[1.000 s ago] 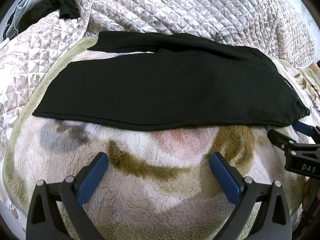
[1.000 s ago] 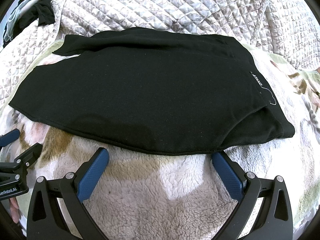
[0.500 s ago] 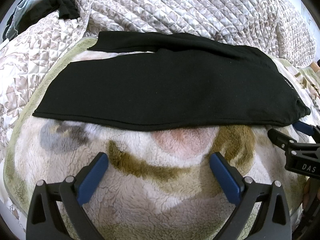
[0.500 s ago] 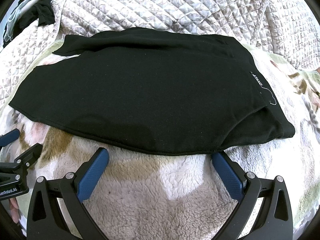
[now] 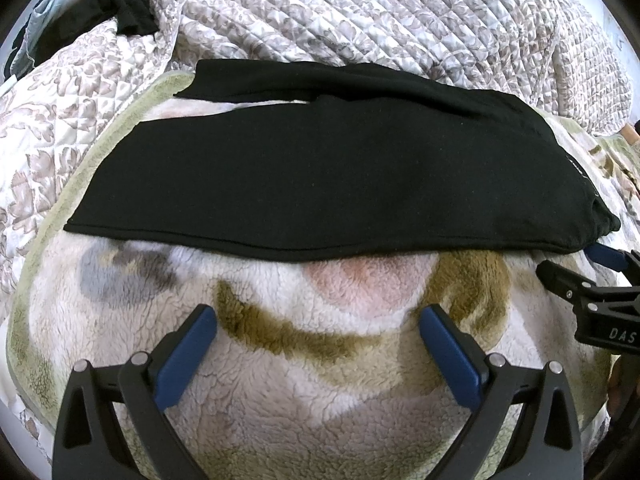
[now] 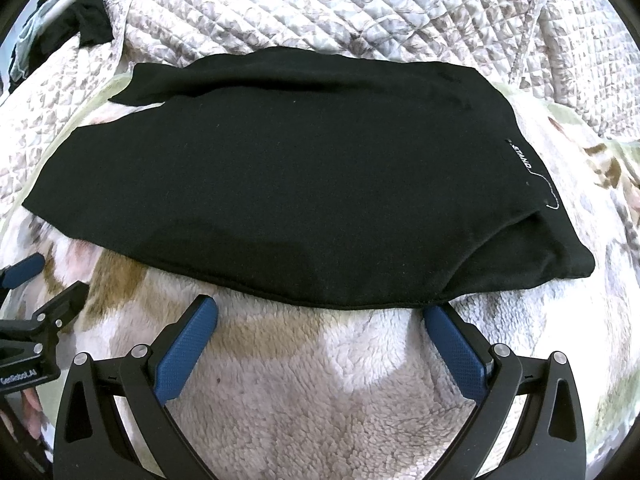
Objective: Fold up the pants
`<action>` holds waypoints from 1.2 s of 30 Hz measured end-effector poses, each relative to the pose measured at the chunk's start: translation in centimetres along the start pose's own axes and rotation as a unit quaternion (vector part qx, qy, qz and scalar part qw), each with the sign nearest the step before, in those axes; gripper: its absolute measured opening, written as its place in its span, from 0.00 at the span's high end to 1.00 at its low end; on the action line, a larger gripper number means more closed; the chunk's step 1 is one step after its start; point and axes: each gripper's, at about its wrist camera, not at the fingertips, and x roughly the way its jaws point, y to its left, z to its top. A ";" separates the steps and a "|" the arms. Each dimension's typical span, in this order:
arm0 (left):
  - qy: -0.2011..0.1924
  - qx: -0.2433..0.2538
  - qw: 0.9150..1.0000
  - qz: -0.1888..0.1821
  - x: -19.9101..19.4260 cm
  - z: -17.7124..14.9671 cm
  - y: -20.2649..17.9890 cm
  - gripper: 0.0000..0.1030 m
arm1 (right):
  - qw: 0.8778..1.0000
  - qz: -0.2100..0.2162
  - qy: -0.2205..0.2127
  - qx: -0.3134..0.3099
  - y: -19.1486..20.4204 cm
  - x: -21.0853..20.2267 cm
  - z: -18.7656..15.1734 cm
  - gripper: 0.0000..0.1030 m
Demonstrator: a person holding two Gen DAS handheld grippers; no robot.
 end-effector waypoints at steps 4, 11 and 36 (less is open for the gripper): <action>0.000 0.001 1.000 -0.001 0.0 0.0 0.0 0.00 | 1.000 0.005 -0.001 -0.005 0.1 -0.1 -0.1 0.01; 0.006 0.003 1.000 -0.014 0.0 0.2 0.3 0.00 | 0.999 0.041 -0.014 0.003 -0.6 -0.9 -0.2 0.01; -0.031 -0.233 0.965 -0.116 3.0 5.4 10.4 0.35 | 0.940 0.134 -0.052 0.309 -13.5 0.9 2.6 0.46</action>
